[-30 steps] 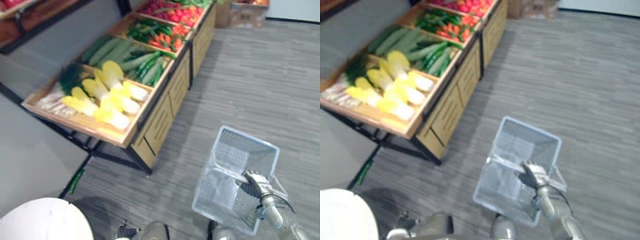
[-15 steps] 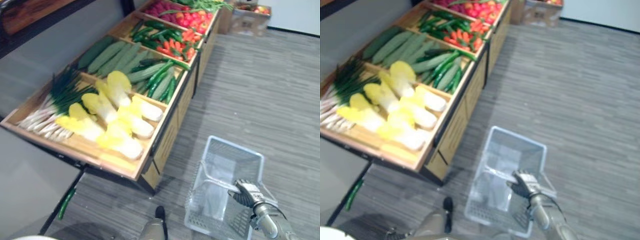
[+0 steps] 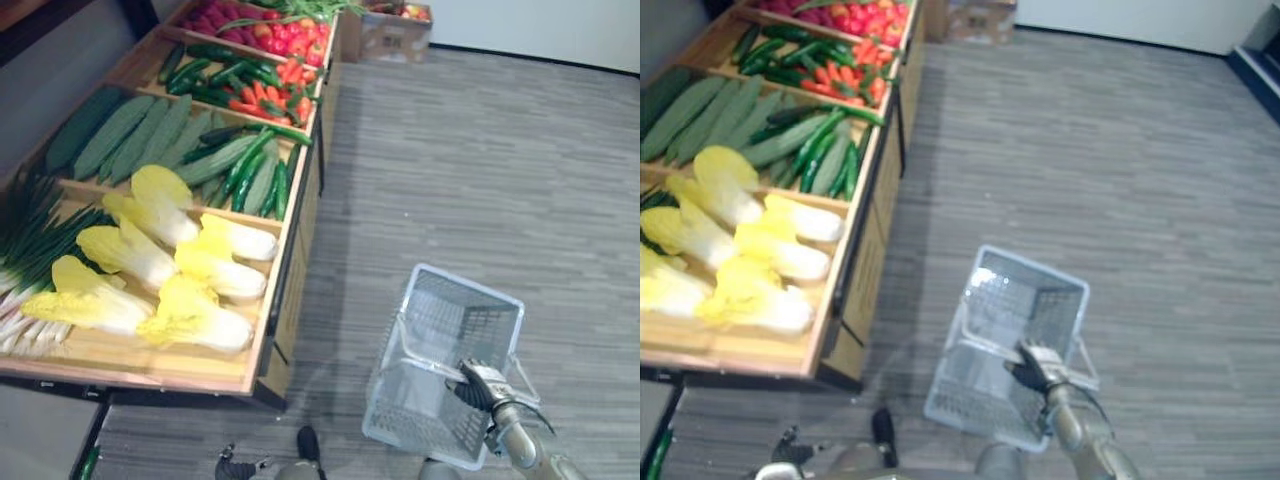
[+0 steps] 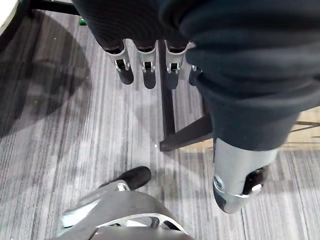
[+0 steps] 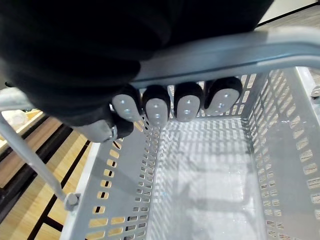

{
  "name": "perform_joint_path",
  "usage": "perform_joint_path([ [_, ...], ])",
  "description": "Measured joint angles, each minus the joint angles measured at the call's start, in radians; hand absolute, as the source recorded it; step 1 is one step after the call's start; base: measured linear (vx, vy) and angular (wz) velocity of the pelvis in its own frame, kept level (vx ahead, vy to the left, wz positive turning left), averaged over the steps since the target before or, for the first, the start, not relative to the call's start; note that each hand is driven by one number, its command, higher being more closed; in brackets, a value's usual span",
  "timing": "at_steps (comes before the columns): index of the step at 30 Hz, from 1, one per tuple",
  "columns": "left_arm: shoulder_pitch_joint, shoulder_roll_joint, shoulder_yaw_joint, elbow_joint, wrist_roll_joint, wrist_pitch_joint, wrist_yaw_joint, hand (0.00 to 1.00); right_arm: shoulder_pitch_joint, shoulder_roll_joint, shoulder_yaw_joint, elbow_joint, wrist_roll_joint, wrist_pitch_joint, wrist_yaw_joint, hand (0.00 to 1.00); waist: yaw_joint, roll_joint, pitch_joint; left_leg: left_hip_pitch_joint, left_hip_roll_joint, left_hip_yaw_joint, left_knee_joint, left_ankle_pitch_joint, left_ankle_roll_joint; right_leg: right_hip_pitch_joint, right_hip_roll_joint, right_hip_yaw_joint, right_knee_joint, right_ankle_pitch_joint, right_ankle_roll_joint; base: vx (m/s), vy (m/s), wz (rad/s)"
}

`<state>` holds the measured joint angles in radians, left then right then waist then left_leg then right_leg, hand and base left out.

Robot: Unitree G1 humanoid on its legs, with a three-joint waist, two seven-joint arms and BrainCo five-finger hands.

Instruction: Pick vegetable in the basket

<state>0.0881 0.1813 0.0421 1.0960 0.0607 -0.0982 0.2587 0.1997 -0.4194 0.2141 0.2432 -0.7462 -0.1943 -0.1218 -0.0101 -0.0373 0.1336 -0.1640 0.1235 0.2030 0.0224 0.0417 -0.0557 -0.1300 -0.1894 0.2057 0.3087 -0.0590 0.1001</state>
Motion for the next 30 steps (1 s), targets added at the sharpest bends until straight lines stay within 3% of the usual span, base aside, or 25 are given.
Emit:
perform_joint_path([
  [3,-0.030,0.005,-0.016,0.000,-0.004,-0.002,0.002,0.00,-0.007,-0.017,0.001,-0.002,0.000,0.001,0.000,1.00,-0.008,0.011,0.007,-0.037,0.016,-0.189,-0.044,0.056,-0.081,0.012,0.088,0.105,0.093,-0.114,0.040,-0.02,-0.378,1.31],
  [5,-0.035,-0.014,-0.012,0.002,-0.020,-0.001,0.006,0.00,-0.031,-0.035,0.017,-0.003,0.002,0.007,0.001,1.00,0.015,0.023,0.021,-0.046,0.040,-0.305,-0.092,0.097,-0.111,0.026,0.133,0.052,0.108,-0.208,0.084,-0.07,-0.428,0.93],
  [6,-0.034,-0.019,-0.001,0.001,-0.021,-0.002,0.008,0.00,-0.037,-0.041,0.026,-0.003,0.003,0.010,0.001,1.00,0.025,0.018,0.029,-0.045,0.042,-0.320,-0.088,0.109,-0.108,0.039,0.134,0.019,0.109,-0.243,0.076,-0.14,-0.451,0.69],
  [7,-0.025,-0.032,0.025,0.000,-0.037,-0.002,0.014,0.00,-0.045,-0.046,0.043,0.001,0.005,0.013,0.000,1.00,0.045,0.011,0.039,-0.046,0.046,-0.358,-0.076,0.141,-0.114,0.064,0.142,-0.034,0.118,-0.312,0.024,-0.19,-0.449,0.91],
  [9,-0.007,-0.055,0.069,-0.002,-0.060,-0.003,0.021,0.00,-0.052,-0.050,0.060,-0.005,0.005,0.017,-0.002,1.00,0.035,0.030,0.043,-0.084,0.067,-0.401,-0.053,0.131,-0.075,0.065,0.180,-0.132,0.166,-0.345,-0.022,-0.20,-0.403,1.29],
  [10,-0.004,-0.054,0.091,0.004,-0.067,0.000,0.020,0.00,-0.041,-0.049,0.070,-0.003,0.010,0.016,-0.002,1.00,0.026,0.025,0.045,-0.103,0.079,-0.360,-0.050,0.065,0.009,0.076,0.172,-0.197,0.164,-0.350,-0.043,-0.15,-0.251,1.62],
  [11,-0.005,-0.045,0.097,0.011,-0.089,0.002,0.020,0.00,-0.027,-0.047,0.065,-0.001,0.017,0.012,-0.002,1.00,0.021,-0.003,0.059,-0.121,0.076,-0.262,-0.019,0.030,0.036,0.091,0.140,-0.263,0.159,-0.350,-0.065,-0.12,-0.210,1.61],
  [13,0.017,-0.053,0.105,0.011,-0.090,0.012,0.020,0.00,-0.009,-0.041,0.035,0.001,0.021,0.011,-0.002,1.00,0.018,-0.015,0.063,-0.126,0.053,-0.128,0.105,0.048,0.008,0.111,0.100,-0.328,0.144,-0.347,-0.072,-0.06,-0.184,1.24],
  [14,0.042,-0.063,0.102,0.012,-0.090,0.015,0.020,0.00,-0.006,-0.035,0.017,0.009,0.022,0.012,-0.003,1.00,0.018,-0.003,0.062,-0.094,0.033,-0.097,0.159,0.048,0.006,0.121,0.082,-0.353,0.135,-0.346,-0.072,-0.04,-0.146,0.90],
  [16,0.058,-0.071,0.101,0.019,-0.088,0.017,0.020,0.00,-0.005,-0.024,0.001,0.025,0.040,0.014,-0.003,1.00,0.013,0.011,0.056,-0.059,0.016,-0.095,0.150,0.005,-0.046,0.118,0.077,-0.381,0.124,-0.341,-0.069,-0.01,-0.030,0.59],
  [20,0.068,-0.068,0.101,0.016,-0.080,0.020,0.017,0.00,-0.010,0.011,-0.007,0.048,0.053,0.013,-0.001,1.00,0.036,0.012,0.051,-0.021,-0.015,-0.105,0.043,0.057,-0.041,0.115,0.063,-0.389,0.091,-0.315,-0.043,0.02,0.029,0.18],
  [25,0.063,-0.055,0.059,0.013,-0.036,0.018,0.004,0.00,-0.008,0.039,-0.010,0.049,0.097,0.012,-0.001,1.00,0.020,0.013,0.050,0.011,-0.033,-0.106,-0.043,0.104,-0.021,0.157,0.062,-0.391,-0.001,-0.257,-0.020,0.03,0.083,0.06],
  [26,0.062,-0.002,-0.037,0.000,-0.007,0.013,0.001,0.00,-0.001,0.123,-0.006,0.124,0.119,0.012,0.000,1.00,0.010,-0.022,0.028,0.069,-0.056,-0.103,-0.126,0.129,-0.010,0.220,0.052,-0.355,-0.126,-0.187,0.024,-0.03,0.043,0.03],
  [30,0.062,-0.002,-0.035,0.000,-0.007,0.014,0.001,0.00,0.006,0.124,-0.007,0.124,0.119,0.012,0.000,1.00,0.007,-0.022,0.028,0.071,-0.053,-0.096,-0.126,0.119,-0.019,0.215,0.052,-0.341,-0.133,-0.185,0.019,-0.07,0.028,-0.06],
])
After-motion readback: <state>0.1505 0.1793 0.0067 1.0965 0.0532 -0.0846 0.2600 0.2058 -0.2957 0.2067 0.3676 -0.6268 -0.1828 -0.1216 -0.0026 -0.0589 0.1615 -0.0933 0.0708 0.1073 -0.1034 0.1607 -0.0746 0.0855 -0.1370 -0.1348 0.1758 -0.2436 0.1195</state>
